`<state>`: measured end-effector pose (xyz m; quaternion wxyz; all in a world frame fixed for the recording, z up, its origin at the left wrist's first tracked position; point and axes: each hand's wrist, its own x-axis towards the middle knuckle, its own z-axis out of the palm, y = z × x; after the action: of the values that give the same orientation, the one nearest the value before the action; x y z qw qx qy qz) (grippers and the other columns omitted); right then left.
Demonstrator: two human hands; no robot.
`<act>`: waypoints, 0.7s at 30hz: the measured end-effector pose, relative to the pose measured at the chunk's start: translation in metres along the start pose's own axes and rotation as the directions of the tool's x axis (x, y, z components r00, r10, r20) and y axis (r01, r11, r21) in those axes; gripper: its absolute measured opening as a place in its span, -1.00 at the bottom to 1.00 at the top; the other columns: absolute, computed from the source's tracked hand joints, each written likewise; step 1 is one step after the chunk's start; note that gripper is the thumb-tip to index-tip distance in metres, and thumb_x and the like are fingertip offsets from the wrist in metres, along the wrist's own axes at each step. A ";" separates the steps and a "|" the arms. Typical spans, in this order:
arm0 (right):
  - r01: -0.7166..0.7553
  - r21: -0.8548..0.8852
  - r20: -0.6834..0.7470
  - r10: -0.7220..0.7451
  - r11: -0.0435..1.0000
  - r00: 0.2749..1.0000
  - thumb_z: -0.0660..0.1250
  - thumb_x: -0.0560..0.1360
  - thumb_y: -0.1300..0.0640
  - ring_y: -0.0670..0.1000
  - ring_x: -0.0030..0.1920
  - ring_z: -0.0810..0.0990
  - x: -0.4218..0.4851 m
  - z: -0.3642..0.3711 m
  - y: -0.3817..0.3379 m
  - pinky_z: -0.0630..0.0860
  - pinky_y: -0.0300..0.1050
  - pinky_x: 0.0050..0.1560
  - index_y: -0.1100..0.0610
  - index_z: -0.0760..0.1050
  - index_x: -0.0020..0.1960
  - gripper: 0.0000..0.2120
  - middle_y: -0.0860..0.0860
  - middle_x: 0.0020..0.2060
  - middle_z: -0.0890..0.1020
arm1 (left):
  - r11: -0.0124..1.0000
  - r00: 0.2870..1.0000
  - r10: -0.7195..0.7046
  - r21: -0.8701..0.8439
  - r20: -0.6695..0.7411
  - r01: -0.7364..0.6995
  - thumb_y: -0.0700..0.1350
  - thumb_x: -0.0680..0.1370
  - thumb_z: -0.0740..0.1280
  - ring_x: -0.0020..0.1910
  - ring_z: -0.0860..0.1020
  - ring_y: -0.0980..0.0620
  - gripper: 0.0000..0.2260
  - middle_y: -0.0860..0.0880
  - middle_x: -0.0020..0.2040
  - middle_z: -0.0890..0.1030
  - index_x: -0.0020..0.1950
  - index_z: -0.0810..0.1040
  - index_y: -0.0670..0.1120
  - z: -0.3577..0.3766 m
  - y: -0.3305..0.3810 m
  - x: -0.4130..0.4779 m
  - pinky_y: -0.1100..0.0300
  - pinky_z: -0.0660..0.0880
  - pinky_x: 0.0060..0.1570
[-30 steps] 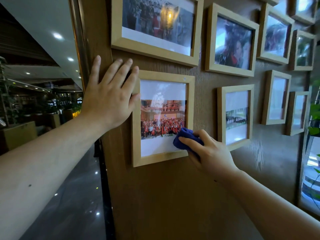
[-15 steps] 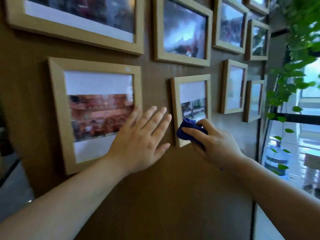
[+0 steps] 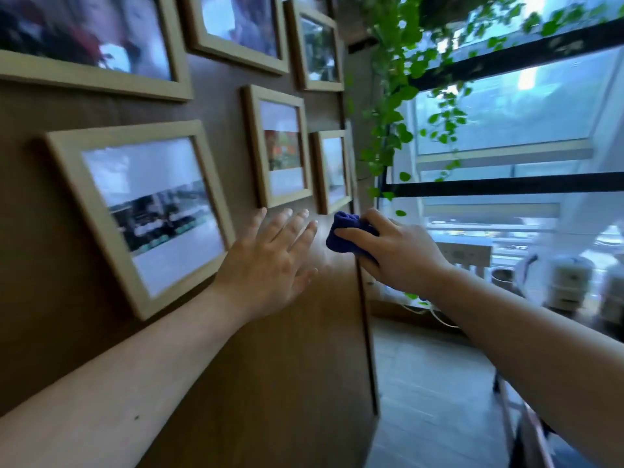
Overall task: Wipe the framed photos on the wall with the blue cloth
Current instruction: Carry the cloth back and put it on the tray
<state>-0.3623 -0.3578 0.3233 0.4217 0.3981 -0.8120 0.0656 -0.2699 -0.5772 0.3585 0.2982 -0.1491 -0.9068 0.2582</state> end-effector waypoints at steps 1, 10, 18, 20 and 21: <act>-0.024 -0.022 0.001 0.024 0.999 1.000 0.22 0.50 0.02 0.14 -0.29 0.52 -0.009 -0.005 0.011 0.26 -0.18 -0.44 0.00 0.43 0.28 -0.65 0.10 0.00 0.49 | 0.999 0.999 0.029 -0.029 -0.022 -0.030 0.19 0.59 0.06 0.45 0.29 -0.18 -0.41 -0.17 0.49 0.33 0.51 0.21 -0.14 0.004 0.011 0.014 -0.25 0.25 0.39; -0.241 -0.235 0.086 0.267 0.942 0.960 0.33 0.43 0.08 0.17 -0.29 0.55 -0.081 -0.058 0.042 0.42 -0.06 -0.49 0.10 0.41 0.35 -0.51 0.13 0.00 0.55 | 0.931 0.946 0.256 -0.215 -0.197 -0.297 0.17 0.55 0.07 0.38 0.39 -0.21 -0.40 -0.22 0.42 0.42 0.45 0.32 -0.19 0.017 0.080 0.083 -0.24 0.37 0.29; -0.476 -0.533 0.141 0.628 0.700 0.765 0.28 0.47 0.00 0.19 -0.11 0.62 -0.187 -0.134 0.006 0.47 -0.02 -0.43 0.14 0.33 0.42 -0.45 0.11 0.08 0.58 | 0.694 0.773 0.437 -0.375 -0.460 -0.615 0.18 0.53 0.14 0.35 0.43 -0.21 -0.41 -0.21 0.38 0.47 0.41 0.39 -0.19 0.015 0.174 0.100 -0.24 0.31 0.35; -0.525 -0.577 0.142 0.710 0.626 0.690 0.32 0.45 0.03 0.20 -0.11 0.61 -0.217 -0.153 -0.012 0.47 -0.01 -0.42 0.14 0.35 0.41 -0.45 0.11 0.08 0.58 | 0.620 0.725 0.466 -0.397 -0.507 -0.677 0.19 0.52 0.15 0.35 0.43 -0.21 -0.41 -0.21 0.38 0.48 0.40 0.40 -0.19 0.009 0.204 0.096 -0.22 0.30 0.36; -0.540 -0.608 0.128 0.743 0.582 0.657 0.34 0.44 0.05 0.20 -0.11 0.62 -0.235 -0.164 -0.024 0.48 -0.01 -0.41 0.14 0.36 0.40 -0.45 0.11 0.09 0.58 | 0.581 0.694 0.484 -0.397 -0.532 -0.710 0.19 0.52 0.15 0.36 0.42 -0.21 -0.41 -0.21 0.38 0.48 0.40 0.40 -0.19 0.003 0.223 0.091 -0.22 0.29 0.37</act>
<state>-0.1648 -0.1627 0.2489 0.2968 -0.0550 -0.9499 -0.0812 -0.3167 -0.3564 0.2739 0.2947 -0.5794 -0.7594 0.0250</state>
